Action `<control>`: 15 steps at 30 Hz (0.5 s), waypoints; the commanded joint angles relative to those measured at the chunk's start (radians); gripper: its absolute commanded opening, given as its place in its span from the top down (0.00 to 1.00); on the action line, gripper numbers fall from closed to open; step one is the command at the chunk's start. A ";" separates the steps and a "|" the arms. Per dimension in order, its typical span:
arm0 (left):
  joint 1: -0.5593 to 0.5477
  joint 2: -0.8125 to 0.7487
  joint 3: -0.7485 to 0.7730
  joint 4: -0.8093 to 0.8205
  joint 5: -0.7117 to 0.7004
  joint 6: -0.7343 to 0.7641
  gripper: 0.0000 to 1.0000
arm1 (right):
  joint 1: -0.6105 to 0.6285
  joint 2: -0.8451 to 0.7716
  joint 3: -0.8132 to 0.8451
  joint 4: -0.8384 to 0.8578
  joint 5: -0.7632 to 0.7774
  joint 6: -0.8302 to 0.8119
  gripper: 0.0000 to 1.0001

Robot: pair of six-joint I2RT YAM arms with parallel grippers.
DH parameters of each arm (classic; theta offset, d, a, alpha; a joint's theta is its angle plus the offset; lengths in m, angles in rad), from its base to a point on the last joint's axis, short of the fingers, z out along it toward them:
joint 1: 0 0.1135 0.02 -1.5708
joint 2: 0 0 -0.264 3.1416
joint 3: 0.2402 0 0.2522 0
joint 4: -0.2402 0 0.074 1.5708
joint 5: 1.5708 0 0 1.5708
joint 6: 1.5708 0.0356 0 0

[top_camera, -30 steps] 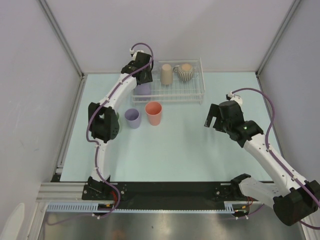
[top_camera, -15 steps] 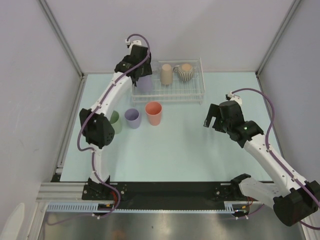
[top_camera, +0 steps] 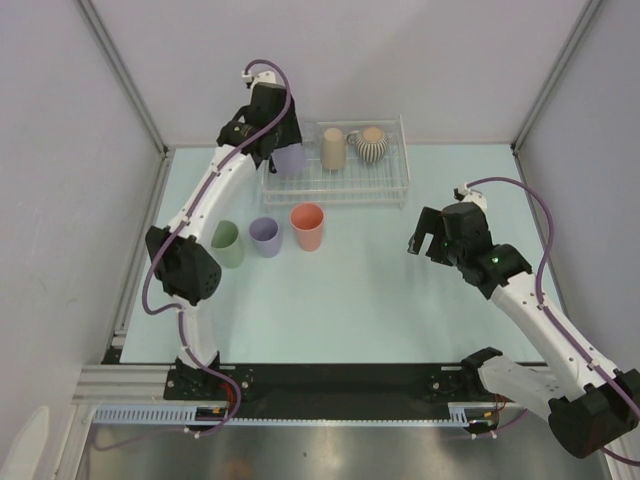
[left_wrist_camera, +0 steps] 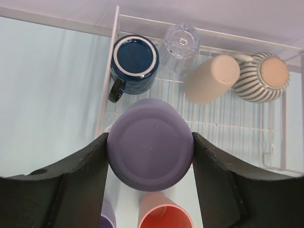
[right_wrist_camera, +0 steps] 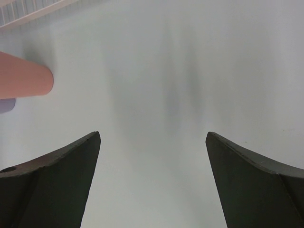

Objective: Unload the cups from the dish rack

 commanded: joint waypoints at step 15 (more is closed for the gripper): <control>0.048 -0.498 -0.462 0.373 0.441 -0.218 1.00 | -0.047 -0.040 0.039 0.089 -0.096 -0.011 0.00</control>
